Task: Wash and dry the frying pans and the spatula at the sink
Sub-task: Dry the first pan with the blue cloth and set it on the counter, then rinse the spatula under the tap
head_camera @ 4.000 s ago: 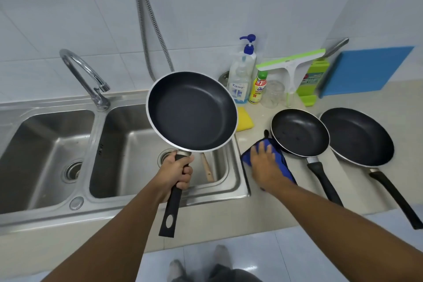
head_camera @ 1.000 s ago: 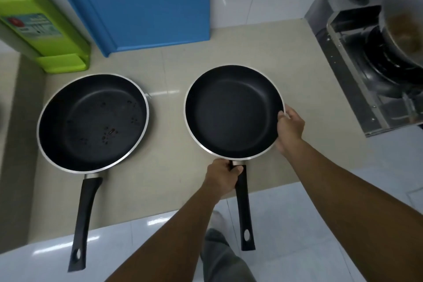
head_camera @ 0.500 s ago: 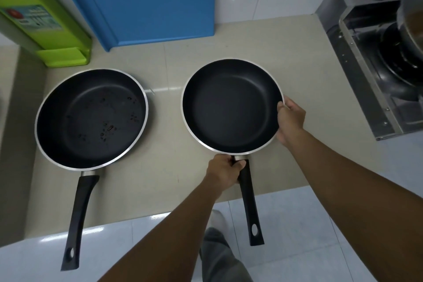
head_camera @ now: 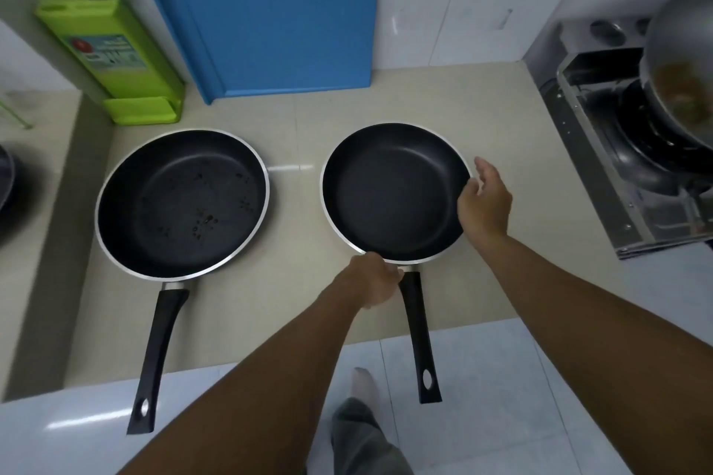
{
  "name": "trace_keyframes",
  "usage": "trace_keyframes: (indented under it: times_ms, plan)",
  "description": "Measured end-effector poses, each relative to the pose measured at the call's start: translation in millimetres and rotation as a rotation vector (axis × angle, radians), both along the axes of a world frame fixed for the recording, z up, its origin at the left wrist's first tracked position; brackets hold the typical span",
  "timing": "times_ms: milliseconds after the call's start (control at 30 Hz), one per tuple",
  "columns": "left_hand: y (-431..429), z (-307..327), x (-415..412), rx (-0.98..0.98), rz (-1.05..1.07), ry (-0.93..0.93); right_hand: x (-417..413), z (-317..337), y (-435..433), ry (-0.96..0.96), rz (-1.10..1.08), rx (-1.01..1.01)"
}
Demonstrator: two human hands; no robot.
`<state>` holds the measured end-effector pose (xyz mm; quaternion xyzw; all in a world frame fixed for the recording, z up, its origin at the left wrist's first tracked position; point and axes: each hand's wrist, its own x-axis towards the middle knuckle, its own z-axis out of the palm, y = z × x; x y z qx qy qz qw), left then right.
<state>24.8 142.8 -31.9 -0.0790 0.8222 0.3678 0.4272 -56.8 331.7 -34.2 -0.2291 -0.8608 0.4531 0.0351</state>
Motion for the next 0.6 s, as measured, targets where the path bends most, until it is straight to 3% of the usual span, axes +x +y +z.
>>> trace_keyframes:
  times_ms: [100, 367, 600]
  plan:
    - [-27.4, 28.1, 3.1, -0.059, 0.035, 0.185, 11.8, 16.7, -27.0, 0.035, 0.224, 0.107]
    - [-156.4, 109.5, 4.4, -0.314, 0.032, 0.463, 38.0, 73.9, -156.2, 0.077, 0.701, 0.317]
    - [-348.7, 146.2, 52.2, -0.429, 0.097, 0.540, 84.8, 111.9, -350.2, 0.105, 0.926, 0.431]
